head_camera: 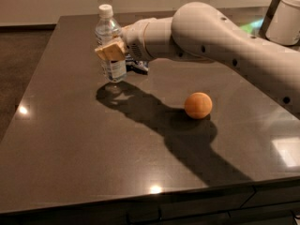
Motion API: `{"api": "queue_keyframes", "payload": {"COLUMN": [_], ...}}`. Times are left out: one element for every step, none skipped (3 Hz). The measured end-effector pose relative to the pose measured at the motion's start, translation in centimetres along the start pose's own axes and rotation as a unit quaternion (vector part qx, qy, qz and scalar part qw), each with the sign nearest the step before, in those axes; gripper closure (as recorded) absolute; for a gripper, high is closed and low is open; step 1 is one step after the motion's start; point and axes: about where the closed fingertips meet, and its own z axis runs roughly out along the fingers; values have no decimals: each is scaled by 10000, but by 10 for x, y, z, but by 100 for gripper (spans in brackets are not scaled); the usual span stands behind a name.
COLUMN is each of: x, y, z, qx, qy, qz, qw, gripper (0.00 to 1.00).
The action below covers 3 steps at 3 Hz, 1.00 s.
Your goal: Move blue plastic bottle near blue chip bag
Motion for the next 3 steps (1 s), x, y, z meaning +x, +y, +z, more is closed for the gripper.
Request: {"api": "queue_keyframes", "payload": {"x": [13,23,29], "y": [-13,-21,-28], "z": [-2,-3,-4], "qx": [67,122,214], "qy": [-17,-31,7], "qz": [138,216,201], "qw": [9999,9997,9996], "gripper": [100,85,62]}}
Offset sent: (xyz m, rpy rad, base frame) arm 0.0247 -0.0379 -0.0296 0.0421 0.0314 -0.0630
